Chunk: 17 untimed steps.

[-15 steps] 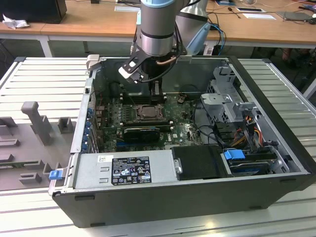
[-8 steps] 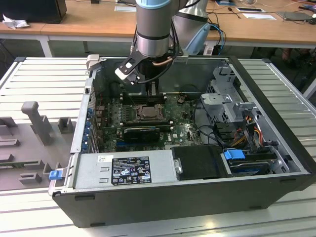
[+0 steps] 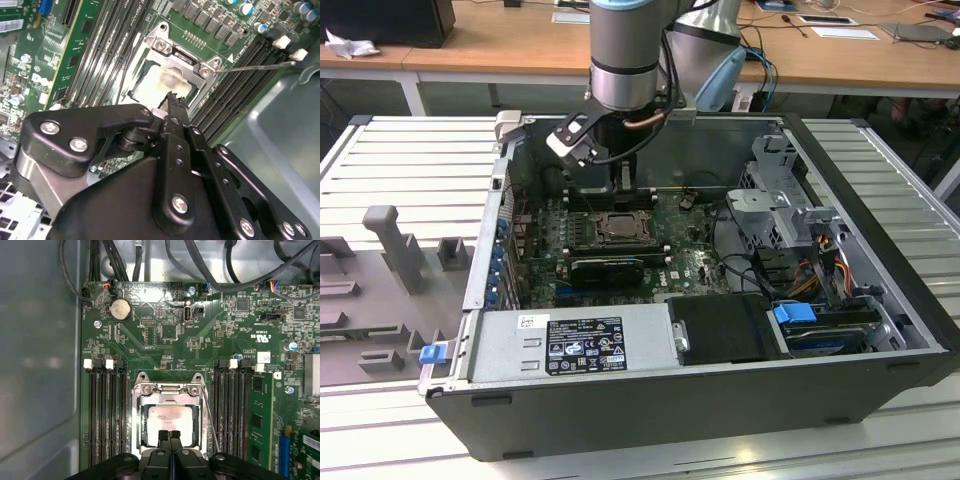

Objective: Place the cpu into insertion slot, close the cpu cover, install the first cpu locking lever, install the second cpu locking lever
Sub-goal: 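Install the first cpu locking lever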

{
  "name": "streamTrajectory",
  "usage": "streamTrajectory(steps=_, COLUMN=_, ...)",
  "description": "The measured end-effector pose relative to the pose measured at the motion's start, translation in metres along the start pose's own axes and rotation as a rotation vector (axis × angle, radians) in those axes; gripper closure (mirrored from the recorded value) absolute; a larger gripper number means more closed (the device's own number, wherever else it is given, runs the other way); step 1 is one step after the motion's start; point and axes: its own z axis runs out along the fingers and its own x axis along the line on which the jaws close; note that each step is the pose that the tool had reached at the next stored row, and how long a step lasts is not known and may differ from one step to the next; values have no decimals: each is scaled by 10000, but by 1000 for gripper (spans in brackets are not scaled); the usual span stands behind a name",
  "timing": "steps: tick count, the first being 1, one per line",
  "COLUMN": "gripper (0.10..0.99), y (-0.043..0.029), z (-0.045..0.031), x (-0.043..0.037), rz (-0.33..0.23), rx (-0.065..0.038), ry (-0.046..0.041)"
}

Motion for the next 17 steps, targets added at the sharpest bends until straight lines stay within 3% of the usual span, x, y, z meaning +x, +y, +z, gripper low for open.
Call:
streamTrajectory(steps=7, gripper=980, y=4, z=-201, x=2, rz=0, rx=1, ry=0)
streamTrajectory(steps=9, gripper=980, y=6, z=-293, x=3, rz=0, rx=1, ry=-1)
streamTrajectory(steps=15, gripper=980, y=8, z=-394, x=4, rz=-3, rx=1, ry=-1)
streamTrajectory(steps=17, gripper=980, y=8, z=-394, x=4, rz=-408, rx=4, ry=6)
